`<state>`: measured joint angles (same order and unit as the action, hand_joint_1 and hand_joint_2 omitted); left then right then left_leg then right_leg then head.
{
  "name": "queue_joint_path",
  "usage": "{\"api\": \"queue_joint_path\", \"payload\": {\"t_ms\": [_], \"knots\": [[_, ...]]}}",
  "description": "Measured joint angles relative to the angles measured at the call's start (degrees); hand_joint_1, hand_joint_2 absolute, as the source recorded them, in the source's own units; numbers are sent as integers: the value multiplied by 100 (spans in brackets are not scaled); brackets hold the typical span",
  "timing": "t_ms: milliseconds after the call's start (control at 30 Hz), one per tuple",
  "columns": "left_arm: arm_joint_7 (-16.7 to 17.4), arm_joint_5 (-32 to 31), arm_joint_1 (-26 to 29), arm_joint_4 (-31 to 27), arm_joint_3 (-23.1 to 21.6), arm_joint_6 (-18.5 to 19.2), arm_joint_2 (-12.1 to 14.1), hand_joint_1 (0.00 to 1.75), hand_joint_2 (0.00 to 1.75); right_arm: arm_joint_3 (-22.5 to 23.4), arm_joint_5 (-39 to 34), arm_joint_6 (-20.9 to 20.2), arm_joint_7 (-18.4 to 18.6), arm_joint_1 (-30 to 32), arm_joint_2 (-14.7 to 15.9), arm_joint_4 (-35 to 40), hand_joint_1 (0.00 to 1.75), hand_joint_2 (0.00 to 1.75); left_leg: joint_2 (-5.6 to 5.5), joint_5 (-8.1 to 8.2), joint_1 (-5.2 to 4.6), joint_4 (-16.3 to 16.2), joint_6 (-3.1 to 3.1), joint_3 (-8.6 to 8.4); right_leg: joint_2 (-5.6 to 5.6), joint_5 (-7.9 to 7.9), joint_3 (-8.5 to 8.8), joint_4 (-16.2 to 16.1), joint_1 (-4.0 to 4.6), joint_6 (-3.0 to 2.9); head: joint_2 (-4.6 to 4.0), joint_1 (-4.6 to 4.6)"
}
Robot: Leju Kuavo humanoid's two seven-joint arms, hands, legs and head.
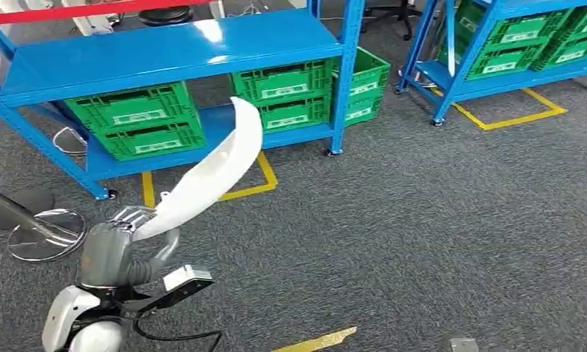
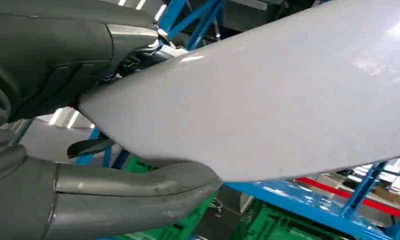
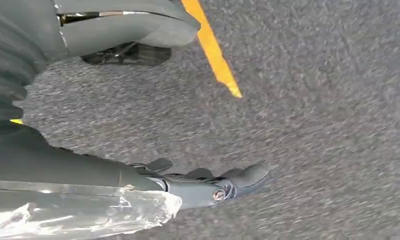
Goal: Take the parts from the cabinet and place them on the table.
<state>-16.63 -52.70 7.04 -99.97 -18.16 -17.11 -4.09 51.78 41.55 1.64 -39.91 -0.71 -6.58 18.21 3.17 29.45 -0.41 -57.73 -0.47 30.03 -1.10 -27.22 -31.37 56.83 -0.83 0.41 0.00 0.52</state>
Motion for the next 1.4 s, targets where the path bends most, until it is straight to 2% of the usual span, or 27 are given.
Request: {"api": "queue_joint_path", "payload": {"t_ms": [33, 100, 167, 200, 267, 300, 333, 367, 467, 533, 567, 633, 667, 700, 767, 800, 833, 867, 967, 1033, 1067, 1133, 1167, 1233, 1300, 1333, 1400], "knots": [[-2, 0, 2, 0, -2, -4, 4, 175, 175, 0, 11, 2, 0, -21, 2, 0, 0, 175, -176, 250, 18, -345, -19, 147, 50, 25, -31, 0, 1, -39, 0, -4], [-11, -2, 12, 2, -2, -13, 18, 175, 175, 11, 31, 17, 4, -50, 2, 0, 0, 175, -260, 731, 29, -1339, -30, 588, 168, 71, -110, 6, 20, -94, 0, -2], [-66, 0, 12, 7, 0, -33, 44, 175, 175, 42, 79, 26, 26, -26, 0, -2, 0, 175, -266, 754, 28, -1684, -7, 740, 295, 112, -160, 9, 38, -90, 0, 2], [-103, 40, 9, 9, 0, -33, 57, 175, 175, 55, 105, 26, 35, -19, 0, -4, 0, 175, -275, 573, 27, -1488, 17, 642, 357, 131, -176, 11, 47, -87, 0, -4], [-214, 245, 6, 9, 0, -20, 74, 175, 175, 81, 160, 26, 50, -27, 0, -20, 0, 175, -408, 32, 24, -537, 104, 152, 507, 166, -182, 12, 57, -71, 0, -2], [-269, 387, -5, 9, 0, 33, 85, 175, 175, 92, 177, 28, 52, -31, -11, -28, 0, 175, -690, -133, 22, -91, 155, -69, 557, 184, -195, 12, 43, -52, 0, 2], [-312, 517, -8, 9, 2, 126, 94, 175, 175, 101, 192, 31, 57, -48, -17, -31, 0, 175, -841, -99, 42, 66, 180, -110, 618, 196, -233, 53, 87, -24, 0, 7], [-350, 647, -21, 9, 2, 226, 109, 175, 175, 112, 206, 31, 57, -58, -17, -33, 0, 175, -792, -66, 34, 129, 137, -119, 668, 224, -291, 60, 60, 14, 0, 0], [-415, 958, -30, 13, 7, 440, 129, 175, 175, 166, 251, 39, 79, -21, -15, -50, 0, 175, -620, -158, 48, 189, 175, -91, 831, 308, -407, 31, 31, 151, 0, 7], [-448, 1060, -50, 22, 15, 526, 127, 175, 175, 218, 284, 55, 118, -27, -18, -63, 0, 175, -476, -199, 57, 208, 216, -65, 333, -21, -597, 407, 45, 174, 0, 79], [-457, 1111, -42, 33, 24, 571, 129, 175, 175, 234, 304, 55, 120, -48, -20, -72, 0, 175, -387, -200, 47, 203, 217, -45, 212, -272, -793, 854, 33, 209, 0, 94], [-463, 1152, -38, 65, 35, 612, 131, 175, 175, 249, 306, 57, 129, -60, -20, -79, 0, 175, -207, -210, 31, 198, 224, -9, 148, -643, -1159, 1741, 10, 259, 0, 92], [-463, 1156, -37, 85, 37, 619, 131, 175, 175, 260, 306, 59, 140, -52, -20, -81, 0, 175, -132, -213, 31, 198, 219, -6, 139, -634, -1165, 1842, 9, 276, 0, 88], [-463, 1156, -38, 98, 37, 623, 131, 175, 175, 275, 306, 66, 144, -41, -20, -81, 0, 175, -59, -213, 32, 197, 218, -8, 125, -511, -1031, 1677, 8, 285, 0, 92], [-466, 1158, -40, 114, 42, 623, 131, 175, 175, 293, 308, 72, 149, -30, -17, -81, 0, 175, 69, -201, 34, 194, 199, -22, 3, -87, -438, 700, 8, 284, 0, 90], [-466, 1158, -43, 116, 42, 623, 131, 175, 175, 297, 308, 72, 149, -38, -17, -81, 0, 175, 125, -190, 28, 185, 174, -38, -199, 43, -122, 170, 12, 277, 0, 92], [-466, 1158, -44, 116, 46, 623, 131, 175, 175, 299, 308, 72, 151, -61, -20, -81, 0, 175, 175, -171, -27, 164, 133, -18, -284, -47, -7, 35, 74, 226, 0, 96], [-470, 1161, -52, 118, 52, 625, 133, 175, 175, 304, 310, 72, 151, -71, -20, -81, 0, 175, 209, -177, -33, 141, 114, -11, -196, -6, -48, 29, 59, 130, 0, 68], [-481, 1167, -72, 118, 52, 625, 129, 175, 175, 328, 321, 72, 153, -28, -20, -83, 0, 175, 336, -169, -22, 136, 45, -25, -62, 14, -90, 29, 64, 17, 0, 85], [-483, 1178, -80, 118, 59, 625, 131, 175, 175, 330, 328, 72, 153, -35, -24, -83, 0, 175, -112, 100, 23, -147, -38, 89, 29, 54, -98, 14, 25, -63, 0, 48], [-483, 1189, -72, 120, 61, 625, 133, 175, 175, 330, 330, 74, 153, -56, -24, -83, 0, 175, -215, 354, 41, -585, -54, 278, 87, 65, -113, 14, 25, -86, 0, 50], [-483, 1261, -66, 142, 81, 653, 144, 175, 175, 334, 352, 81, 153, -73, -24, -83, 0, 175, -261, 729, 49, -1500, -71, 710, 210, 83, -150, 21, 37, -111, 0, 53], [-492, 1300, -65, 157, 109, 675, 146, 175, 175, 345, 365, 85, 160, -62, -24, -83, 0, 175, -263, 744, 49, -1716, -65, 822, 279, 88, -158, 23, 42, -112, 0, 50], [-498, 1320, -66, 190, 140, 677, 146, 175, 175, 378, 376, 109, 168, -46, -26, -85, 0, 175, -277, 362, 49, -1329, -26, 651, 420, 99, -156, 29, 51, -103, 0, 50], [-505, 1327, -68, 205, 155, 678, 144, 175, 175, 387, 389, 135, 173, -47, -33, -85, 0, 175, -475, -165, 47, -354, 53, 193, 561, 114, -151, 36, 53, -80, 0, 50], [-516, 1338, -70, 210, 155, 678, 146, 175, 175, 391, 400, 146, 186, -49, -53, -92, 0, 175, -816, -200, 53, -68, 106, 71, 606, 125, -178, 44, 45, -58, 0, 64], [-568, 1416, -65, 234, 164, 686, 136, 175, 175, 415, 446, 162, 242, -72, -57, -94, 0, 175, -779, -151, 58, 68, 76, 51, 724, 165, -281, 74, 35, 16, 0, 57]]}}
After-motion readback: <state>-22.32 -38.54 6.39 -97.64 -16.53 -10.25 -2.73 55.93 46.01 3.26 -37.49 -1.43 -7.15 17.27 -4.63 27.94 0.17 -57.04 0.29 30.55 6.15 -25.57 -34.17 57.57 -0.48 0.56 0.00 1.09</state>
